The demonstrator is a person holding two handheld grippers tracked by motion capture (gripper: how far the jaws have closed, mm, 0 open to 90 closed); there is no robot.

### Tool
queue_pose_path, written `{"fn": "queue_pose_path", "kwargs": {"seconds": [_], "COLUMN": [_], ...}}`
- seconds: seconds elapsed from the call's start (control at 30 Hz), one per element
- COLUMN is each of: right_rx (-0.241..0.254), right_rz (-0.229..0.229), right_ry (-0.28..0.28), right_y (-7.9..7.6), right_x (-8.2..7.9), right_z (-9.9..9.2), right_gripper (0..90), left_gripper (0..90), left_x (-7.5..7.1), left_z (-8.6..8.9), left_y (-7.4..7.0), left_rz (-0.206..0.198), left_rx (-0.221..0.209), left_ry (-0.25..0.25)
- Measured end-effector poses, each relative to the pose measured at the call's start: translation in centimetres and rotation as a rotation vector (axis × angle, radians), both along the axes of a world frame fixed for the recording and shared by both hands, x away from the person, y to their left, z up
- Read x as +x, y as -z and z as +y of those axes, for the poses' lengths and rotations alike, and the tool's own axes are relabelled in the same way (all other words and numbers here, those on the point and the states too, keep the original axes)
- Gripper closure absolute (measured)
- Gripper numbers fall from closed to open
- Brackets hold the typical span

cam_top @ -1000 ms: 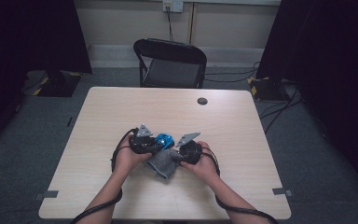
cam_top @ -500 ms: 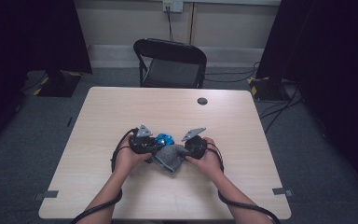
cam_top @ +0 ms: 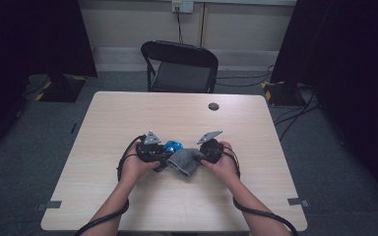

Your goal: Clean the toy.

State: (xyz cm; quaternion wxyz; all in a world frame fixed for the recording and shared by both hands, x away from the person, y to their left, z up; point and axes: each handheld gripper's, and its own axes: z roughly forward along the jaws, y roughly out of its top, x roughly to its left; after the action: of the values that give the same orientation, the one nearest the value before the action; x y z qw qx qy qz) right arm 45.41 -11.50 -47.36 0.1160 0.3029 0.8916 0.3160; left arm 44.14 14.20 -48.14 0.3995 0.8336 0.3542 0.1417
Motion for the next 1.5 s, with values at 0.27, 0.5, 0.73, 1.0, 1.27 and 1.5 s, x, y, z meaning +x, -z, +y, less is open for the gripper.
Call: {"fn": "queue_pose_path", "kwargs": {"seconds": [0.27,0.5,0.73,1.0,1.27,1.5], "right_rx": [-0.003,-0.012,-0.014,-0.016,-0.025,-0.012], "right_rz": [-0.003,-0.006,-0.010,-0.013,-0.020,-0.030], "right_ry": [0.042,0.067,0.097,0.125,0.173,0.208], "right_y": [0.0,0.1,0.2,0.2,0.0,-0.3], "right_x": [0.9,1.4,1.8,2.1,2.4,2.4], "right_z": [-0.7,-1.1,-1.7,-2.3,-3.2,-3.9], "right_gripper": [70.8,70.8,70.7,70.7,70.7,70.8], "left_gripper": [51.8,51.8,51.8,51.8,51.8,51.8], "left_x": [0.0,0.0,-0.1,-0.1,0.0,-0.1], "left_z": [0.0,0.1,0.1,0.1,0.1,0.0], "left_y": [0.0,0.1,0.1,0.1,0.0,0.0], "left_rz": [-0.001,-0.004,-0.004,-0.005,-0.003,-0.002], "left_rx": [-0.002,-0.004,-0.004,-0.002,-0.001,-0.002], "left_ry": [-0.001,0.001,0.002,0.003,0.002,0.000]}}
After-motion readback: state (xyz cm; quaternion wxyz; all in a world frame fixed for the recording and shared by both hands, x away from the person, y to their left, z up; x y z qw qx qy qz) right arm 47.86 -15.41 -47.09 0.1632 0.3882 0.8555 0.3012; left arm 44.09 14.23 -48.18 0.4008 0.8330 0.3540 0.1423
